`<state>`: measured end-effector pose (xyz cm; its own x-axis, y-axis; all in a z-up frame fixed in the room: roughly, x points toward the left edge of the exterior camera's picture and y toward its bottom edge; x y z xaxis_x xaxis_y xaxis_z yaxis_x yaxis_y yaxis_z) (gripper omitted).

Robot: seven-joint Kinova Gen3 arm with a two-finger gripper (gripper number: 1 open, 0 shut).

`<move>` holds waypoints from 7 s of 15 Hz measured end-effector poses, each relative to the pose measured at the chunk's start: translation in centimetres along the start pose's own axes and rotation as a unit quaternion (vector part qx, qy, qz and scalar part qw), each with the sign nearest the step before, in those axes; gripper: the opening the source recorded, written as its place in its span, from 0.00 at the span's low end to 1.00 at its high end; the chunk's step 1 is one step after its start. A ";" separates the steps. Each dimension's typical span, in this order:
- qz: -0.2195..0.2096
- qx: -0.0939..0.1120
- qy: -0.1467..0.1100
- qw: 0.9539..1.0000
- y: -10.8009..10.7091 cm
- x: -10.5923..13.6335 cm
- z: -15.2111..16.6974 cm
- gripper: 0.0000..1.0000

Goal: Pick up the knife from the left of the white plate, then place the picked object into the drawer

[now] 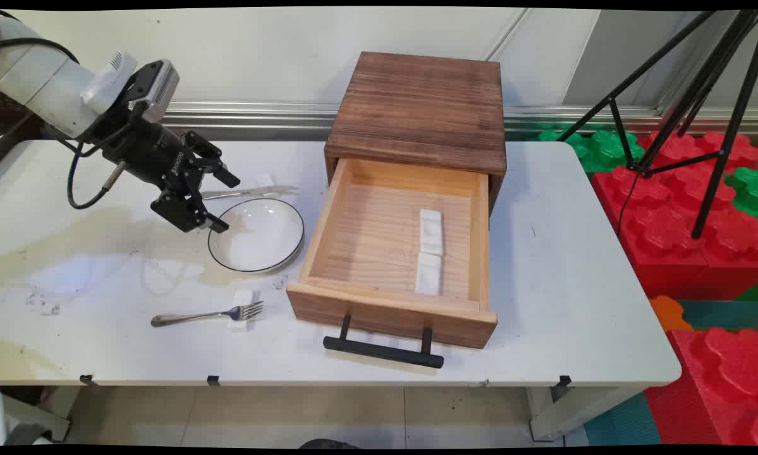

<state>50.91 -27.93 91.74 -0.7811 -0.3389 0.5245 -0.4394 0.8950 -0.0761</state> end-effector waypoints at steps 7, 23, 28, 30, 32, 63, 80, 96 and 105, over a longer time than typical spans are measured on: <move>-0.008 0.009 -0.008 1.000 -0.3 -0.3 -0.1 1.00; -0.054 0.100 -0.060 0.992 -6.0 -3.1 -1.3 1.00; -0.066 0.120 -0.085 0.987 -7.7 -4.9 0.0 1.00; -0.067 0.127 -0.096 0.985 -8.4 -5.6 0.8 1.00; -0.068 0.130 -0.103 0.984 -8.9 -6.0 1.4 1.00; -0.018 0.084 -0.137 0.987 -14.8 -7.4 10.9 0.00; -0.013 0.075 -0.135 0.988 -14.7 -7.4 10.2 0.00; -0.031 0.092 -0.105 0.990 -11.1 -3.5 0.8 0.00; -0.015 0.072 -0.042 0.996 -7.7 3.5 -2.4 0.00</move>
<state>52.57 -35.32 96.19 -0.7985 -0.3923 0.4567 -0.5171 0.8354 -0.1865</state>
